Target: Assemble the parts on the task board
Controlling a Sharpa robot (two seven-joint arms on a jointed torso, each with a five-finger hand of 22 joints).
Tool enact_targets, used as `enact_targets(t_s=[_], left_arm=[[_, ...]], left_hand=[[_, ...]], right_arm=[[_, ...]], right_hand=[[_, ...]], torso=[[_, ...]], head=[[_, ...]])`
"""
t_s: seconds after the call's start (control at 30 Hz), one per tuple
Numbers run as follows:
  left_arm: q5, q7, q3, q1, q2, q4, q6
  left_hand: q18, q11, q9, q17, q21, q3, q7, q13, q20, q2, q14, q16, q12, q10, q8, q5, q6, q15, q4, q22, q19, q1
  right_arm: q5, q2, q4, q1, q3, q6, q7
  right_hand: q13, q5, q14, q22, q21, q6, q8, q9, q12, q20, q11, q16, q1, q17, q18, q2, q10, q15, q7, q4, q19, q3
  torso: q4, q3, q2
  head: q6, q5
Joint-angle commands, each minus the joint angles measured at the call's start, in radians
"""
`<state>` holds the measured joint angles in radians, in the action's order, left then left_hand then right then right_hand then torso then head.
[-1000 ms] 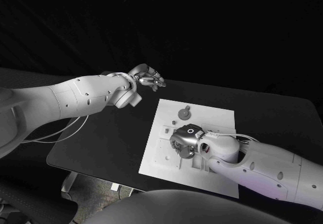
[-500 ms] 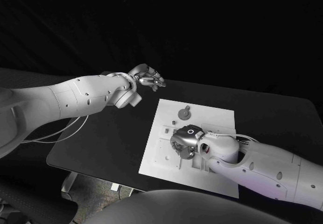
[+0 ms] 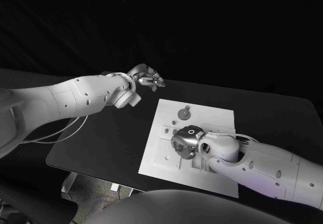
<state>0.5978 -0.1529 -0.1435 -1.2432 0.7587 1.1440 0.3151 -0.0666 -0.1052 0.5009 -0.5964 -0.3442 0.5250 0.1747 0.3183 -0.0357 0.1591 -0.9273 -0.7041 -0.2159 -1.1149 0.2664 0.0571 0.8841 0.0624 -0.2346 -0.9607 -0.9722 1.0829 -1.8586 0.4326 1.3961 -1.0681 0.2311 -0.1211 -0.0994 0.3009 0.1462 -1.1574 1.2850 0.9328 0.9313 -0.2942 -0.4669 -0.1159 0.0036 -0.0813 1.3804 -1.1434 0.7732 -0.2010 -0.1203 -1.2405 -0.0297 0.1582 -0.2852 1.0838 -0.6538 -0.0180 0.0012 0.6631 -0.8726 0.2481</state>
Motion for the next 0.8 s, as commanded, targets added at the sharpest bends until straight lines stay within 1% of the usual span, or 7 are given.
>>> enact_targets(t_s=[0.03, 0.13, 0.23, 0.4, 0.63, 0.77, 0.8], left_arm=[[-0.005, -0.003, 0.001, -0.001, -0.001, 0.001, 0.001], [-0.005, -0.003, 0.001, -0.001, 0.000, 0.001, 0.000], [-0.005, -0.003, 0.001, -0.001, 0.002, 0.001, 0.001], [-0.005, -0.003, 0.001, -0.001, 0.002, 0.000, 0.001], [-0.005, -0.003, 0.001, -0.001, 0.002, -0.001, 0.001], [-0.005, -0.004, 0.001, -0.001, 0.004, -0.002, 0.001], [-0.005, -0.005, 0.001, -0.001, 0.004, -0.003, 0.001]], left_hand=[[-0.008, -0.007, -0.002, -0.001, 0.006, -0.004, 0.000, -0.001, 0.001, -0.002, -0.005, 0.006, 0.005, -0.001, 0.005, -0.001, -0.008, 0.003, 0.004, -0.002, -0.003, 0.009], [-0.008, -0.008, -0.002, -0.001, 0.006, -0.004, 0.000, -0.002, 0.002, -0.002, -0.005, 0.006, 0.006, -0.001, 0.005, -0.001, -0.008, 0.003, 0.004, -0.002, -0.003, 0.009], [-0.007, -0.008, -0.002, -0.002, 0.006, -0.004, 0.000, -0.002, 0.002, -0.002, -0.004, 0.006, 0.006, -0.001, 0.005, -0.001, -0.008, 0.003, 0.004, -0.002, -0.003, 0.009], [-0.007, -0.008, -0.002, -0.002, 0.007, -0.004, 0.000, -0.002, 0.002, -0.002, -0.004, 0.007, 0.006, -0.001, 0.005, -0.001, -0.008, 0.003, 0.004, -0.002, -0.002, 0.009], [-0.007, -0.008, -0.002, -0.003, 0.007, -0.004, 0.000, -0.002, 0.002, -0.002, -0.004, 0.007, 0.007, -0.001, 0.005, -0.001, -0.008, 0.003, 0.004, -0.002, -0.002, 0.009], [-0.007, -0.008, -0.003, -0.003, 0.007, -0.004, 0.000, -0.002, 0.002, -0.002, -0.004, 0.008, 0.007, -0.001, 0.005, -0.001, -0.009, 0.003, 0.005, -0.002, -0.002, 0.009], [-0.007, -0.008, -0.003, -0.003, 0.007, -0.004, 0.000, -0.002, 0.002, -0.002, -0.004, 0.008, 0.007, -0.001, 0.005, -0.001, -0.009, 0.003, 0.005, -0.002, -0.002, 0.009]], right_arm=[[0.009, 0.002, -0.002, 0.002, 0.002, 0.021, 0.002], [0.010, 0.003, -0.001, 0.002, 0.002, 0.019, 0.000], [0.011, 0.006, 0.002, 0.002, 0.002, 0.013, -0.001], [0.016, 0.009, 0.007, 0.002, 0.002, -0.001, -0.001], [0.017, 0.018, 0.011, 0.002, 0.002, -0.014, -0.005], [0.020, 0.044, 0.034, 0.001, 0.000, -0.039, -0.008], [0.024, 0.053, 0.043, -0.001, -0.002, -0.042, -0.010]], right_hand=[[-0.004, 0.001, 0.007, 0.001, -0.007, -0.020, 0.011, 0.003, 0.009, 0.002, -0.004, -0.005, 0.002, 0.002, -0.061, -0.013, 0.014, 0.005, 0.007, 0.001, -0.009, 0.008], [-0.003, -0.001, 0.008, 0.001, -0.007, -0.037, 0.019, 0.006, 0.012, 0.002, -0.005, -0.005, 0.007, 0.003, -0.061, -0.022, 0.015, 0.006, 0.014, 0.004, -0.009, 0.014], [-0.003, -0.002, 0.008, 0.001, -0.008, -0.043, 0.022, 0.007, 0.013, 0.003, -0.006, -0.005, 0.011, 0.003, -0.061, -0.029, 0.015, 0.007, 0.017, 0.006, -0.009, 0.017], [-0.003, -0.002, 0.007, 0.001, -0.008, -0.049, 0.024, 0.008, 0.014, 0.002, -0.006, -0.005, 0.013, 0.003, -0.061, -0.032, 0.016, 0.007, 0.019, 0.007, -0.007, 0.018], [-0.003, -0.001, 0.007, 0.001, -0.008, -0.054, 0.026, 0.009, 0.015, 0.002, -0.006, -0.005, 0.012, 0.003, -0.061, -0.034, 0.016, 0.008, 0.021, 0.007, -0.006, 0.018], [-0.002, 0.000, 0.006, 0.001, -0.009, -0.055, 0.026, 0.009, 0.016, 0.001, -0.006, -0.005, 0.010, 0.003, -0.061, -0.034, 0.016, 0.008, 0.021, 0.007, -0.006, 0.017], [-0.002, 0.001, 0.006, 0.001, -0.009, -0.055, 0.026, 0.009, 0.016, 0.001, -0.006, -0.005, 0.010, 0.003, -0.061, -0.034, 0.016, 0.008, 0.021, 0.007, -0.005, 0.017]], torso=[[0.0006, -0.0006, 0.000], [-0.0001, 0.0000, 0.000], [-0.0004, 0.0003, 0.000], [0.0005, 0.0001, 0.000], [0.0000, 0.0000, 0.000], [0.0004, 0.0001, -0.001], [0.0008, 0.0003, -0.001]], head=[[0.000, -0.001], [0.000, 0.000], [0.000, 0.000], [0.000, 0.000], [0.000, -0.003], [0.000, -0.008], [0.001, -0.011]])
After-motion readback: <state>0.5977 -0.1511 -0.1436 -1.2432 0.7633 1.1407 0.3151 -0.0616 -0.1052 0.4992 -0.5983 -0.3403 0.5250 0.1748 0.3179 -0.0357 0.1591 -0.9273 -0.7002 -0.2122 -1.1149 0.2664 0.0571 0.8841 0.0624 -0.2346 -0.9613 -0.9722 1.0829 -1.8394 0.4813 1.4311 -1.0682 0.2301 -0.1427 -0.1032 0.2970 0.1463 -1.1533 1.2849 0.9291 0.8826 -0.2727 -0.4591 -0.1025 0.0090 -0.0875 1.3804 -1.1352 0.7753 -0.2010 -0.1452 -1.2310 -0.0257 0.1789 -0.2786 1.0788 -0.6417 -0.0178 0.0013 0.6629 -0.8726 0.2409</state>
